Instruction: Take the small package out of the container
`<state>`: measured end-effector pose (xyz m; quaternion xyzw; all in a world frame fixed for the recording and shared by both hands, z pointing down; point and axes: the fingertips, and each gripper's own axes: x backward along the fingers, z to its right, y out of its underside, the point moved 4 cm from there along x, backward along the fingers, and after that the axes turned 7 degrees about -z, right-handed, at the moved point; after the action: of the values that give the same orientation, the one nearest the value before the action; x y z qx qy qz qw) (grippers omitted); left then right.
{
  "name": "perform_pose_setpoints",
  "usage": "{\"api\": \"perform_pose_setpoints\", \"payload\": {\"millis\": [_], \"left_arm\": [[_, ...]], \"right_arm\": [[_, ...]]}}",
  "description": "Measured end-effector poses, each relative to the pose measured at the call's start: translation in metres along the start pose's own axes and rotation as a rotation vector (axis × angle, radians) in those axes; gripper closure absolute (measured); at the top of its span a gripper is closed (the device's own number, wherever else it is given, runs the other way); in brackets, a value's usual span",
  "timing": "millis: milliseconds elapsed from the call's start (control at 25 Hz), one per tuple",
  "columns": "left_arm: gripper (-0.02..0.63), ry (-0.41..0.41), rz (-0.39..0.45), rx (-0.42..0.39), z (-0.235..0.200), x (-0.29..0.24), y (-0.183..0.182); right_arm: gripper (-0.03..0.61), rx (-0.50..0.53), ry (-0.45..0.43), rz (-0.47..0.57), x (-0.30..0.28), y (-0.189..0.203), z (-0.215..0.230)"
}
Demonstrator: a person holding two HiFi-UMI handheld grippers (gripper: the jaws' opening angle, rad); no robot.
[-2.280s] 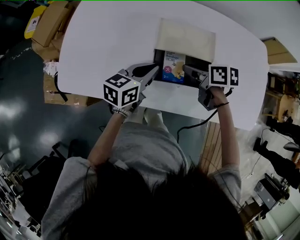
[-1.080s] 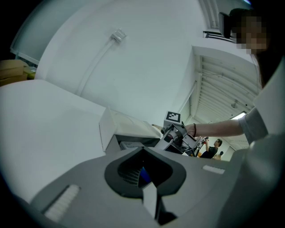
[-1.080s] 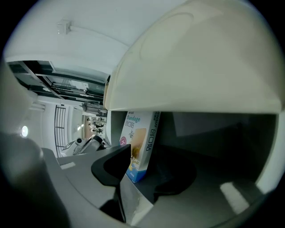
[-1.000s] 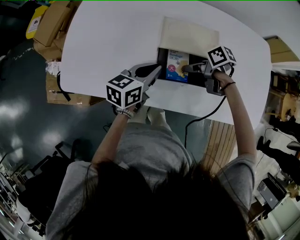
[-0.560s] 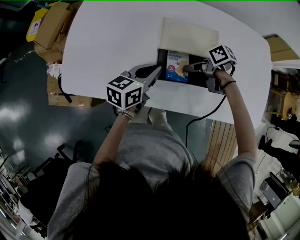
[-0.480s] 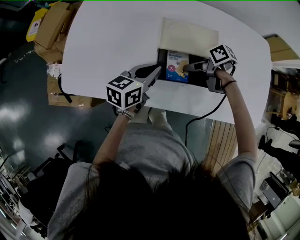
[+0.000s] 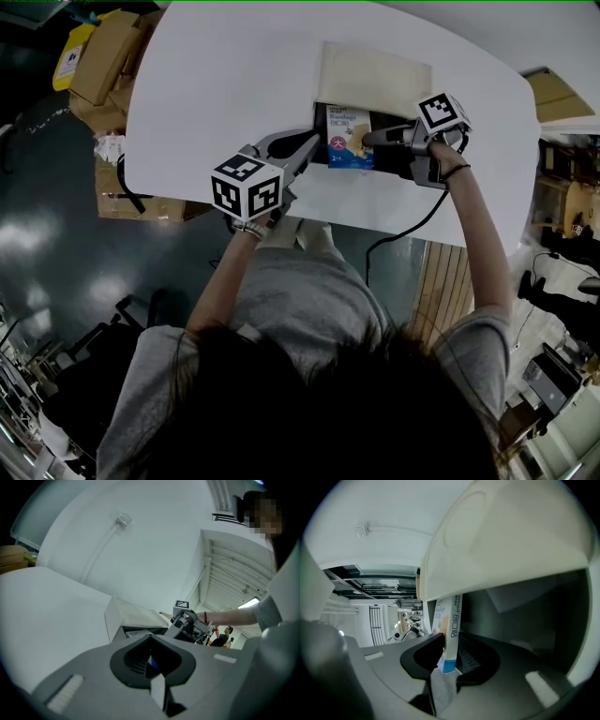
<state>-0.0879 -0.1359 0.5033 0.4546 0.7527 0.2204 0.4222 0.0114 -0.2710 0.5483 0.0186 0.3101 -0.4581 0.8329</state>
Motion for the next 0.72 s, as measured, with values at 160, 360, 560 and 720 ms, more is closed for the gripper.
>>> {"api": "perform_pose_setpoints", "payload": {"millis": [160, 360, 560, 720], "left_arm": [[0.618, 0.005, 0.002, -0.007, 0.003, 0.000, -0.002], [0.617, 0.012, 0.003, -0.013, 0.000, 0.003, -0.004], [0.618, 0.015, 0.009, -0.021, 0.003, 0.006, -0.006], [0.618, 0.017, 0.015, -0.033, 0.006, 0.008, -0.009]], "right_arm": [[0.463, 0.002, -0.016, 0.008, 0.002, 0.005, -0.003], [0.463, 0.011, -0.038, 0.026, 0.000, 0.009, -0.006], [0.463, 0.026, -0.056, 0.052, 0.000, 0.018, -0.009], [0.463, 0.053, -0.077, 0.094, 0.003, 0.023, -0.013]]}}
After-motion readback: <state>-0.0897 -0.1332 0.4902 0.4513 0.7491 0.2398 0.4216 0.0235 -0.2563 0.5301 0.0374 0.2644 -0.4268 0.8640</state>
